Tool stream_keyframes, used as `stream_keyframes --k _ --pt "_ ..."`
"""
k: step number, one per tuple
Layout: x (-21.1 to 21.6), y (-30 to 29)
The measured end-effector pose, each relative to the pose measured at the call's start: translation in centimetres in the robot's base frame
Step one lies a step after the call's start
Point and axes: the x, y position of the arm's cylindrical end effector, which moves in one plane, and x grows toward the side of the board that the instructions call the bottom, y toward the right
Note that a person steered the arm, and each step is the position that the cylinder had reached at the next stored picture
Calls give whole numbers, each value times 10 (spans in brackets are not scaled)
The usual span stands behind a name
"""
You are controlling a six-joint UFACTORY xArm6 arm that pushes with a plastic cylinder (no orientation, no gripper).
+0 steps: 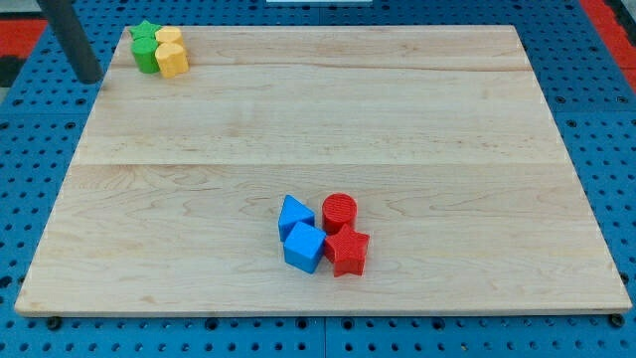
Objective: Move your arm towards the right side of the board
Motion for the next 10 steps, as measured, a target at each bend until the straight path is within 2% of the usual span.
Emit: stream_keyframes --k 4,5,6,7,9,10 --pt "-2 4" --pt "-1 71" --pt "3 173" --pt "32 274" --pt "117 394" --pt "184 445"
